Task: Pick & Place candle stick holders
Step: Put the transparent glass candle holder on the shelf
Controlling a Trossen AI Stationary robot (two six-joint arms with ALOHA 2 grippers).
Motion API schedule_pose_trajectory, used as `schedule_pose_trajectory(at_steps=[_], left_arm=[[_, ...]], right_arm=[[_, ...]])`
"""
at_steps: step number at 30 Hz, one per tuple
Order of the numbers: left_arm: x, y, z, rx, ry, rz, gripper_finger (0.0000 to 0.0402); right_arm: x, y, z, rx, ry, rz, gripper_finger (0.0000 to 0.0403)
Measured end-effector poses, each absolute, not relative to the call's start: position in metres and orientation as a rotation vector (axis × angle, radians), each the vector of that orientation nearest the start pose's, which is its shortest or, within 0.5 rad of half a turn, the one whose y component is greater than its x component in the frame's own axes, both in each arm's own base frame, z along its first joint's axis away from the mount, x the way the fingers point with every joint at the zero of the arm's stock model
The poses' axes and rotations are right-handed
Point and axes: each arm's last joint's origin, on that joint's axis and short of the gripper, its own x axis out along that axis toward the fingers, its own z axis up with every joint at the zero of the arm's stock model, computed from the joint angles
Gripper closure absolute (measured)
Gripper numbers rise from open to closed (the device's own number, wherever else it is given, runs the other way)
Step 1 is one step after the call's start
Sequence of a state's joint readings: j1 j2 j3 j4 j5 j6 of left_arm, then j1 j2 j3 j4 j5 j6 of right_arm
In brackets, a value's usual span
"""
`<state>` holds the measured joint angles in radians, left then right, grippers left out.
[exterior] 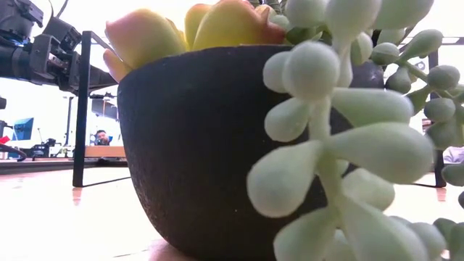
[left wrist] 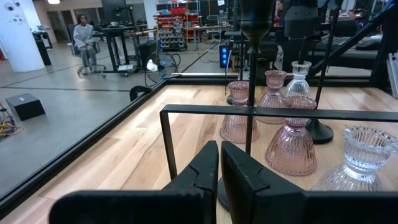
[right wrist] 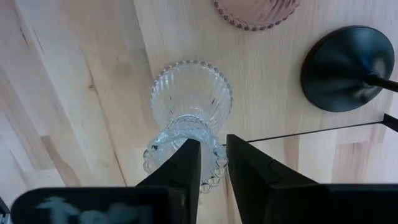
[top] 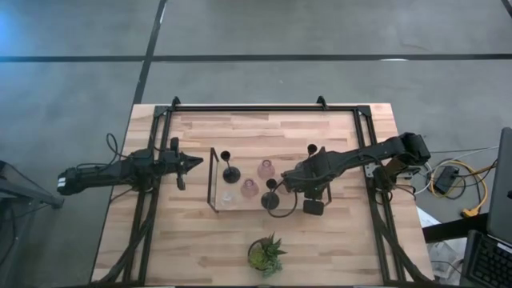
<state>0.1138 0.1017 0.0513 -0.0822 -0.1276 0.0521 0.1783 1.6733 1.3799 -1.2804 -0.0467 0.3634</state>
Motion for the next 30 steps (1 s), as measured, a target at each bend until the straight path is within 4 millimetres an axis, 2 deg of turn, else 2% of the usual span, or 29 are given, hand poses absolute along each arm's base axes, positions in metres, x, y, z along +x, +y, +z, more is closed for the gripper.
schedule_pose_trajectory(at_steps=[10,23,30], left_arm=[[0.0996,0.0151,0.1652,0.053,0.139,0.238,0.0378],[0.0996,0.0151,0.1652,0.053,0.139,0.238,0.0378],[0.0996,0.0151,0.1651,0.053,0.139,0.238,0.0378]], right_arm=[[0.2943,0.0538,0.2555,0.165,1.569,-0.124,0.0327],[0.2941,0.053,0.2562,0.148,1.56,-0.147,0.0267],[0.2932,0.0528,0.257,0.147,1.561,-0.147,0.0249]])
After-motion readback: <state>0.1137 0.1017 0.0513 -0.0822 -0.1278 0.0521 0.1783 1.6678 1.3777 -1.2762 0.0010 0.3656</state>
